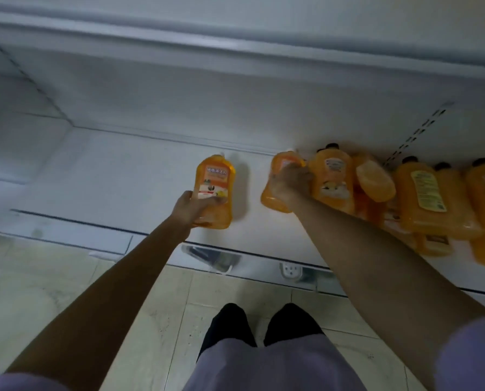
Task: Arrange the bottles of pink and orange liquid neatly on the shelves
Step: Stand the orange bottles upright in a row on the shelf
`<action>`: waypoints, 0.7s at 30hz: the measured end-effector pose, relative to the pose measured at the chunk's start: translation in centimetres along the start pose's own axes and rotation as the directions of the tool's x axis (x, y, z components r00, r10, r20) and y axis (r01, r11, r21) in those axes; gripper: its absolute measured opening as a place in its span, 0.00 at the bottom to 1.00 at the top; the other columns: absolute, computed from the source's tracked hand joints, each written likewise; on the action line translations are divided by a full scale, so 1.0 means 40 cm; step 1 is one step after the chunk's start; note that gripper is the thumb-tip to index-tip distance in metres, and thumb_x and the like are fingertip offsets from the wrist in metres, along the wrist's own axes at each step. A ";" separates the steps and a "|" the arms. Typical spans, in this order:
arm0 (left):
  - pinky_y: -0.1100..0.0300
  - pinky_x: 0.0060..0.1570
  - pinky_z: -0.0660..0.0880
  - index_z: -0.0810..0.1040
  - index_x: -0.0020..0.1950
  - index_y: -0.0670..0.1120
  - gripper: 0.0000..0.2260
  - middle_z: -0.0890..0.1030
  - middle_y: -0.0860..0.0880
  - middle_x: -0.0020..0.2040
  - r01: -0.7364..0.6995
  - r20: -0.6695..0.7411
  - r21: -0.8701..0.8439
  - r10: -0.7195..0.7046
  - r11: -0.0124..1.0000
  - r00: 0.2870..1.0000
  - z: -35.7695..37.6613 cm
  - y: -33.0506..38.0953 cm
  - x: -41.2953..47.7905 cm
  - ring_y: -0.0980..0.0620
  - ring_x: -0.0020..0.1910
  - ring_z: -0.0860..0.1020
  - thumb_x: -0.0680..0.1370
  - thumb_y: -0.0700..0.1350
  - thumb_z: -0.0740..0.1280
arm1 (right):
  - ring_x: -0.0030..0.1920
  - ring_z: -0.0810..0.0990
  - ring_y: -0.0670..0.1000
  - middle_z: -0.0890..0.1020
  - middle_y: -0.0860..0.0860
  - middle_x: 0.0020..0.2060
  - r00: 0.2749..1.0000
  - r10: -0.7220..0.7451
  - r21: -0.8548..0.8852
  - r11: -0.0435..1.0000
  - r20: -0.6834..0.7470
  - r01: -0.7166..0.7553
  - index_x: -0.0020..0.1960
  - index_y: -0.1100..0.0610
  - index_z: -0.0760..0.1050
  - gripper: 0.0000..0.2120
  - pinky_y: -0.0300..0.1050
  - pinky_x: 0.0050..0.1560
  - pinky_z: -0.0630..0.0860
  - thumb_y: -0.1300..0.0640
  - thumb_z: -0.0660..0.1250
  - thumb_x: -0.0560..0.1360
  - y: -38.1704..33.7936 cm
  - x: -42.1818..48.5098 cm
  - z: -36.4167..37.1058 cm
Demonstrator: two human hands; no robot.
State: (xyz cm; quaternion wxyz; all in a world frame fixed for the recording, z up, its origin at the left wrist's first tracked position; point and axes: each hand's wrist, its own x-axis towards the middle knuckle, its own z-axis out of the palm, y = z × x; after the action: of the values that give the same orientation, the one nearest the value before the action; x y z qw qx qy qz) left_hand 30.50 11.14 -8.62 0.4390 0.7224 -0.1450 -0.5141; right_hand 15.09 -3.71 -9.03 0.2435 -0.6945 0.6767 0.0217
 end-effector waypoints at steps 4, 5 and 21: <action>0.40 0.59 0.74 0.70 0.66 0.47 0.46 0.78 0.44 0.61 -0.060 -0.057 -0.038 0.058 0.997 0.997 -0.127 0.006 -0.086 0.41 0.57 0.78 0.51 0.55 0.80 | 0.70 0.63 0.64 0.60 0.63 0.72 0.997 0.068 0.067 0.996 -0.028 -0.066 0.76 0.60 0.50 0.36 0.56 0.67 0.64 0.47 0.64 0.78 -0.043 -0.005 0.025; 0.40 0.59 0.73 0.70 0.67 0.47 0.47 0.78 0.44 0.61 -0.073 -0.069 -0.046 0.070 0.996 0.995 -0.148 0.008 -0.097 0.41 0.58 0.77 0.50 0.57 0.81 | 0.71 0.61 0.64 0.59 0.63 0.73 0.997 0.077 0.080 0.994 0.000 -0.077 0.76 0.58 0.48 0.39 0.57 0.68 0.63 0.47 0.66 0.76 -0.049 -0.013 0.026; 0.51 0.54 0.74 0.69 0.66 0.46 0.28 0.77 0.46 0.59 -0.133 0.044 0.204 0.127 0.970 0.991 -0.112 0.051 -0.186 0.44 0.56 0.77 0.69 0.46 0.75 | 0.61 0.74 0.56 0.73 0.51 0.63 0.993 -0.094 0.590 0.807 0.077 0.031 0.74 0.43 0.49 0.48 0.56 0.61 0.74 0.41 0.75 0.65 0.094 -0.275 0.044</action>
State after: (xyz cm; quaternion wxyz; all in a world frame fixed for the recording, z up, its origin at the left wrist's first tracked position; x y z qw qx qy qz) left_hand 31.71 17.06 -2.05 0.3923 0.7450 -0.2513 -0.4775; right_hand 11.14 7.29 -7.78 0.4813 -0.6049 0.6136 -0.1610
